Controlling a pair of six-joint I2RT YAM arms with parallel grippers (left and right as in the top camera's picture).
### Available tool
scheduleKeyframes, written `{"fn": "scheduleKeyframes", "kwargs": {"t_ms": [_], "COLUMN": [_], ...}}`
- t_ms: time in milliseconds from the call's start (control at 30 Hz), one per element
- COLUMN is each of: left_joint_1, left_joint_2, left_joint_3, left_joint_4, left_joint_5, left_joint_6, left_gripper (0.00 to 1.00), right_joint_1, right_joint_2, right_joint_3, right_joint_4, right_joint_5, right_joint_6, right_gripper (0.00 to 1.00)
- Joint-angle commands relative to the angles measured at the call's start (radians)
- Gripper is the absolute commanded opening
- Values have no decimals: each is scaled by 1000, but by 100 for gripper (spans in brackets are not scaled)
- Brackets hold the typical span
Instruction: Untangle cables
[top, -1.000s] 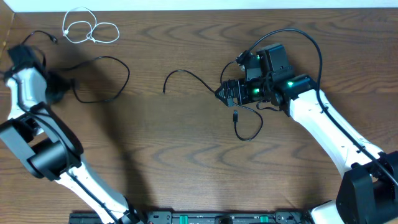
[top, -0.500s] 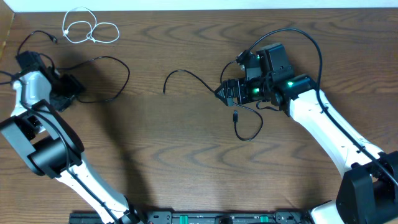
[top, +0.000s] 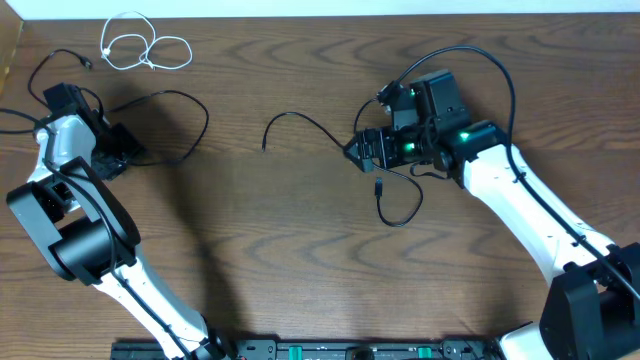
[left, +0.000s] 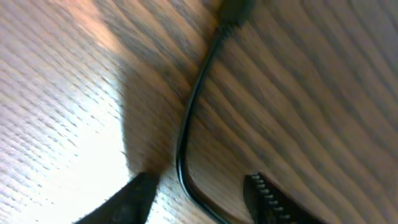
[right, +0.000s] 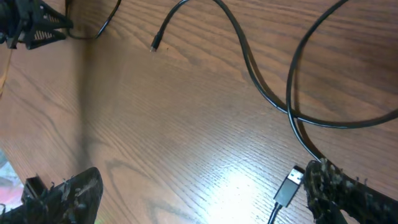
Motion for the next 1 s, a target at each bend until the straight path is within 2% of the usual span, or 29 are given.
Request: {"fn": "scheduleKeyframes", "kwargs": {"t_ms": [0,100,267,500,733,967], "left_joint_1": [-8,-29,-63,-111,-117,-115], "left_joint_2": [11,11,11,14,14,1], "left_joint_3": [-32,-32,-32,-32,-32,-27], "left_joint_4": [11,34,92,169,283,306], "left_joint_5": [-4,1,93,89,89,90], "left_joint_6": [-107,-124,-124,-133,-255,-250], "left_gripper": [44,44,44,44,44,44], "right_joint_1": [14,16,16,16,16,16], "right_joint_2": [7,7,7,7,7,7], "right_joint_3": [5,5,5,5,5,5], "right_joint_4": [6,6,6,6,9,9], "right_joint_5": [-10,-10,-10,-10,-10,-9], "right_joint_6": [-12,-12,-12,-12,-12,-12], "right_gripper": [99,99,99,99,99,99]}}
